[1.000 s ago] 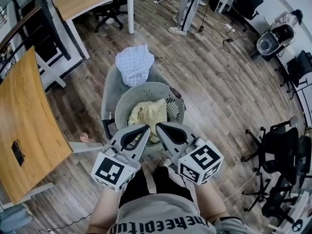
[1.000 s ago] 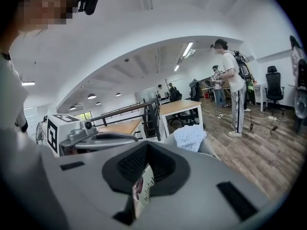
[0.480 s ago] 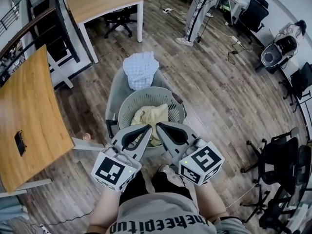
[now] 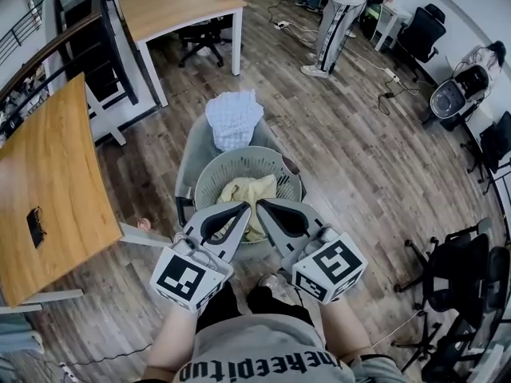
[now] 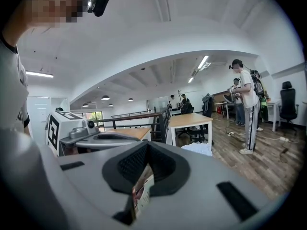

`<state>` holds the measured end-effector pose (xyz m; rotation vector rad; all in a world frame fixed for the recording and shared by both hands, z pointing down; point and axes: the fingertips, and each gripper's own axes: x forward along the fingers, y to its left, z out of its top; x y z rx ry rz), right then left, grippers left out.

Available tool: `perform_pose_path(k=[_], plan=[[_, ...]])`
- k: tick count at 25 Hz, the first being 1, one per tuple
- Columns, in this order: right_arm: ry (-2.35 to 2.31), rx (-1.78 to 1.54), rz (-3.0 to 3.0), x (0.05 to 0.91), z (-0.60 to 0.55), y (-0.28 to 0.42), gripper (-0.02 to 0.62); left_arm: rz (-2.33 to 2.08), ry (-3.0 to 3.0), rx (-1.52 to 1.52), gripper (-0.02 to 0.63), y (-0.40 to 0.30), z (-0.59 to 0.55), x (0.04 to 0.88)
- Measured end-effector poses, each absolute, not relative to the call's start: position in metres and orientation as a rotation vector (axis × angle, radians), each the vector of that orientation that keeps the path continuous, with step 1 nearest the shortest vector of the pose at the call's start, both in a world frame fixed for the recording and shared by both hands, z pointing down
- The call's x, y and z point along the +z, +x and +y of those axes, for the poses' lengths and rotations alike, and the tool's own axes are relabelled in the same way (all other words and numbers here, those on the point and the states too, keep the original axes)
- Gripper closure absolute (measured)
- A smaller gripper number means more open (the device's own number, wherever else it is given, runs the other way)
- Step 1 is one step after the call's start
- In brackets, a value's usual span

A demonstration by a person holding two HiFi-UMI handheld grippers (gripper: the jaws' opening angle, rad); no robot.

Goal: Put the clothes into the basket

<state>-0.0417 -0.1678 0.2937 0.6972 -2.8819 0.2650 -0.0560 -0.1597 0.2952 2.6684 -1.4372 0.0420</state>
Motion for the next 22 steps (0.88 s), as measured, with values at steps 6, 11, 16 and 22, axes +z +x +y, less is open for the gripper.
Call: perform_pose_path(k=[6, 11, 16, 22], plan=[[0.67, 0.244, -2.898, 0.2893, -0.1701, -0.0406, 0.586, -1.47, 2.667, 0.046, 0.592, -0.054, -0.1616, 0.2915], [0.64, 0.235, -2.905, 0.2886, -0.171, -0.0422, 0.586, -1.504, 2.658, 0.042, 0.592, -0.0552, -0.1625, 0.2891], [0.606, 0.223, -2.913, 0.2884, -0.1708, -0.0455, 0.586, -1.531, 2.634, 0.052, 0.592, -0.0565, -0.1624, 0.2886], [0.584, 0.213, -2.917, 0.2885, -0.1716, -0.0476, 0.586, -1.559, 2.639, 0.041, 0.592, -0.0591, -0.1636, 0.2883]])
